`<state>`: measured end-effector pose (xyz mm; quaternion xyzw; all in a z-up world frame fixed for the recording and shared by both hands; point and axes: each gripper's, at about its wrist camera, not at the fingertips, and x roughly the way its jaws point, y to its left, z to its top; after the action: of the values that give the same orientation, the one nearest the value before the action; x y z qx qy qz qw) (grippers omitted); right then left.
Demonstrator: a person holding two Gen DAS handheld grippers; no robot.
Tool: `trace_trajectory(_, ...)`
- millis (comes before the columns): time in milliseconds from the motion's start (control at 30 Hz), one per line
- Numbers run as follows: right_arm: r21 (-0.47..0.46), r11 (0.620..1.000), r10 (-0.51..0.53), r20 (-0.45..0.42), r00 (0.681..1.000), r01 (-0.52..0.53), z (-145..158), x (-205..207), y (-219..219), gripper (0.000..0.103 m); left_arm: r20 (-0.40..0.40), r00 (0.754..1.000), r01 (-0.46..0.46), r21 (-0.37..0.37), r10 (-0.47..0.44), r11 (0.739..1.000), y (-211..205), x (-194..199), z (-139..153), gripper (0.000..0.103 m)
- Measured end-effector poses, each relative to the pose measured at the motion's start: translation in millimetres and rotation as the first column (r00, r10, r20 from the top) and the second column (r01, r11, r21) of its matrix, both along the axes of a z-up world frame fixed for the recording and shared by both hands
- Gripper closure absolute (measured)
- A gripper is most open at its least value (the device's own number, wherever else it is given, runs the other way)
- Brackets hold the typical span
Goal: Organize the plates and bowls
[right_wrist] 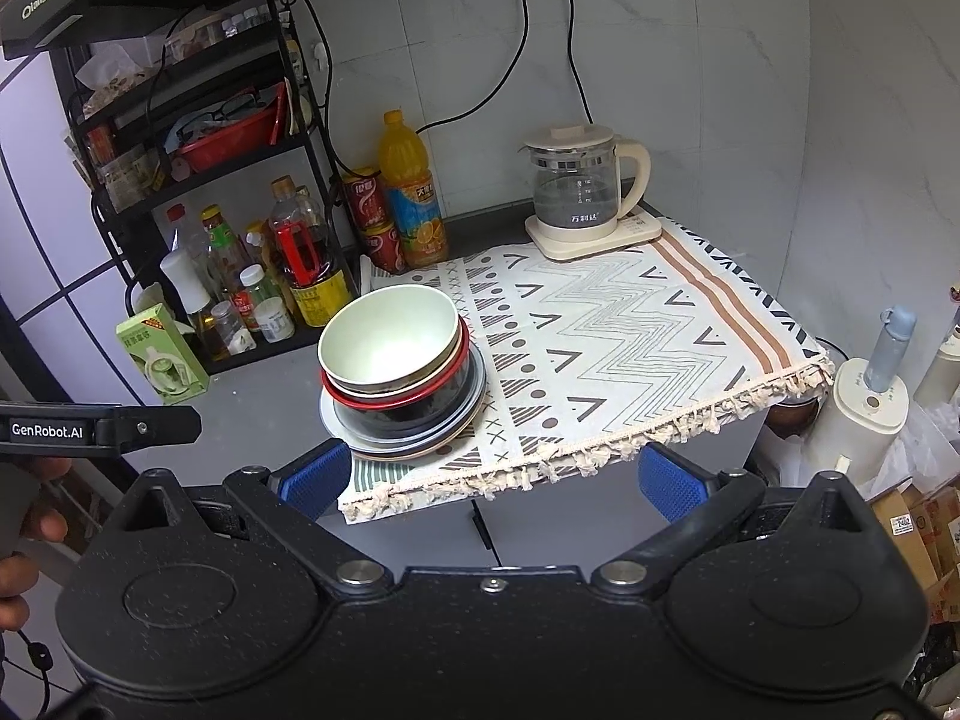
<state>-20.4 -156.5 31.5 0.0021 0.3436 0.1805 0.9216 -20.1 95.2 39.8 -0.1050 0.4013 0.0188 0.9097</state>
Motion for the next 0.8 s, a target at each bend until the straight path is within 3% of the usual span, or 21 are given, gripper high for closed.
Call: trace_trajectory(800,0.010,1.000,0.003,-0.007,1.000,-0.003,-1.3,3.3,-4.8,0.000,-0.011,1.000,0.027,-0.002,-0.027,1.000,-7.1,8.9,1.4,0.002)
